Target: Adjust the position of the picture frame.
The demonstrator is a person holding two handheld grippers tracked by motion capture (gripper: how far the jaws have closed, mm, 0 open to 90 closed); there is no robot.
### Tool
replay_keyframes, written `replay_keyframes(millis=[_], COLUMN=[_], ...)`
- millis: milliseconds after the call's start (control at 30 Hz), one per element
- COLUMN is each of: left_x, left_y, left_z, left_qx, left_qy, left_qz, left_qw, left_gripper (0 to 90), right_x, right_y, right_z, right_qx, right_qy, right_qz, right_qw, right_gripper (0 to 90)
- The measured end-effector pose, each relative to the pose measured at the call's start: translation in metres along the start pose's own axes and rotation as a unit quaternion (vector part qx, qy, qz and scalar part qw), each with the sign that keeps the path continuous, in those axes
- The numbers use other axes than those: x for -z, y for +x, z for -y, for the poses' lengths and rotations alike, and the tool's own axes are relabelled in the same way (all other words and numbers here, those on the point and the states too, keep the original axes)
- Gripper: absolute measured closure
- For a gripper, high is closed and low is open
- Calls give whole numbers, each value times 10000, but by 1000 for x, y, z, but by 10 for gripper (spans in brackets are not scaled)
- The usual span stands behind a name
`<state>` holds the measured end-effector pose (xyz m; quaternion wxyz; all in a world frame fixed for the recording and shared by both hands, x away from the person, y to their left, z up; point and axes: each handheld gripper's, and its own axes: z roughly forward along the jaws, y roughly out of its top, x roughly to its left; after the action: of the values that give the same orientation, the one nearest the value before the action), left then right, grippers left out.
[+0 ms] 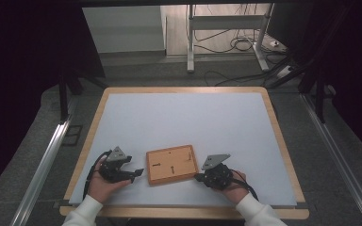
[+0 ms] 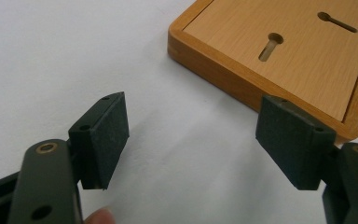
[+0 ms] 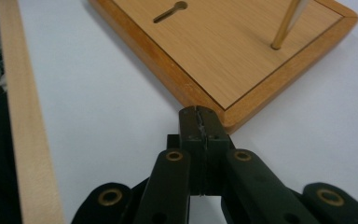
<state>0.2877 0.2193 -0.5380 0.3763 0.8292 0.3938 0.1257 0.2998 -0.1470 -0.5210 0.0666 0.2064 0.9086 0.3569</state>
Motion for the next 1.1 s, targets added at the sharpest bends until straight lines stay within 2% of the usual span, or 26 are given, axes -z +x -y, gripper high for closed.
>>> replay_keyframes(millis=[233, 700, 1100], left_x=[1, 0, 1], left_y=[0, 0, 1], left_z=[0, 0, 0], left_qx=[19, 11, 45], left_qy=[-9, -5, -46], left_qz=[-14, -12, 3], left_qw=[10000, 10000, 10000], left_gripper=[250, 248, 242], right_x=[-2, -14, -35], right_y=[-5, -28, -48], right_z=[-1, -15, -35], right_qx=[3, -256, -461], right_qy=[-47, -176, -288], right_qz=[161, 355, 467], right_qw=[9999, 9989, 9974], right_gripper=[900, 900, 900])
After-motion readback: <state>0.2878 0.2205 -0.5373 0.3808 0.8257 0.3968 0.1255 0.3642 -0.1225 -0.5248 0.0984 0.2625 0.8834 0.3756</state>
